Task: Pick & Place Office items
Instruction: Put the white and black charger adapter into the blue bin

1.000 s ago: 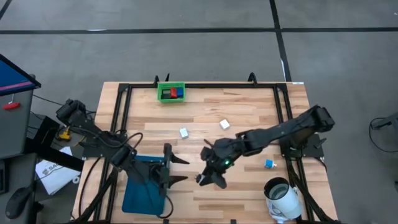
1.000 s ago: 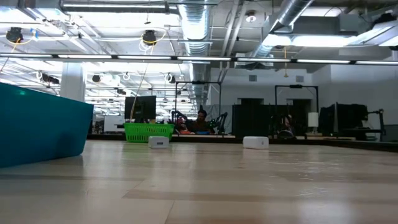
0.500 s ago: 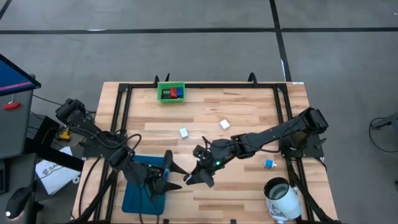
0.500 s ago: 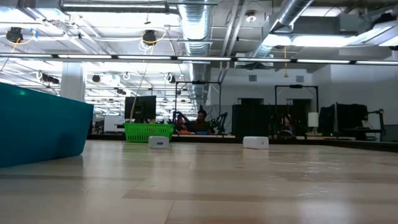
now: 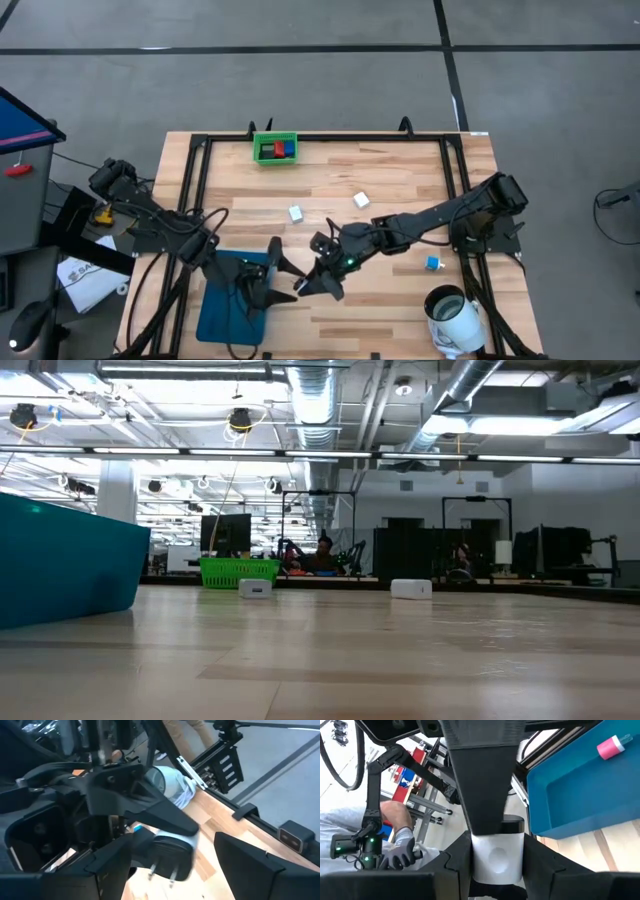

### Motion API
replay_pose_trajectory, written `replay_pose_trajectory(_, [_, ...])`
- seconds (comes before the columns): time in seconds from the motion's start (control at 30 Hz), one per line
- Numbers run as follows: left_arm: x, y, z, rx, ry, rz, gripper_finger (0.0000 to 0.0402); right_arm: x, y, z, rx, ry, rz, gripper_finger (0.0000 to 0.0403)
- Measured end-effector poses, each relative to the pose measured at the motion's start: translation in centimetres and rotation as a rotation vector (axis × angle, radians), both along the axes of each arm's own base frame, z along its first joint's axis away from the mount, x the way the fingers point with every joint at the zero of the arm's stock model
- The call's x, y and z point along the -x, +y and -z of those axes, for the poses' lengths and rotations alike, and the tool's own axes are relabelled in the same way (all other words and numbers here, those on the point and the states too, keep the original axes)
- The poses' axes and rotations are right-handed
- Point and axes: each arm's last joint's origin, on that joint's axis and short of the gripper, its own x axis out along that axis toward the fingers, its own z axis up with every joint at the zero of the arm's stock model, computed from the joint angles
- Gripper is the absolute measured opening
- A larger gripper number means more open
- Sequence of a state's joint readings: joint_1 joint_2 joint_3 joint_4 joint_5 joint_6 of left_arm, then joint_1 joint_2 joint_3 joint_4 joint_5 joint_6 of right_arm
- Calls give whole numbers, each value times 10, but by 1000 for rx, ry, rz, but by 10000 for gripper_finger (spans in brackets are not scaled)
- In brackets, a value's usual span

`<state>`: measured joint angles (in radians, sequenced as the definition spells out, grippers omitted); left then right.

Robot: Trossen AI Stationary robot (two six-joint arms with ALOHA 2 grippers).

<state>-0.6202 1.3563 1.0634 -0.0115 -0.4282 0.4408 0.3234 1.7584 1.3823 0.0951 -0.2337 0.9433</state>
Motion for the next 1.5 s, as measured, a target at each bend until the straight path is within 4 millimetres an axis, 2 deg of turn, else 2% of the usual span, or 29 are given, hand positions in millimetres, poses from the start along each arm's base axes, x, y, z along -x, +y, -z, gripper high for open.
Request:
replay_pose_trajectory(0.33, [-4, 6, 0, 7, -1, -11, 270, -2, -5, -2, 4, -24, 10, 119])
replay_pose_trajectory(0.47, [-5, 6, -1, 9, -3, -11, 244, -2, -5, -2, 4, -24, 14, 119])
replay_pose_trajectory(0.77, [-5, 7, -2, 25, -4, 16, 154, -3, -6, -4, 6, -50, 31, 119])
replay_pose_trajectory(1.17, [-2, 8, -4, 47, 2, 9, 140, -4, -7, -6, 9, -78, 78, 119])
replay_pose_trajectory(1.23, [1, 9, -6, 47, 3, -3, 139, -5, -7, -7, 10, -88, 97, 135])
replay_pose_trajectory(1.4, [13, 19, -11, 58, 50, -56, 131, -7, -10, -9, 10, -114, 160, 209])
replay_pose_trajectory(1.5, [24, 27, -14, 61, 96, -89, 129, -7, -12, -10, 13, -121, 184, 228])
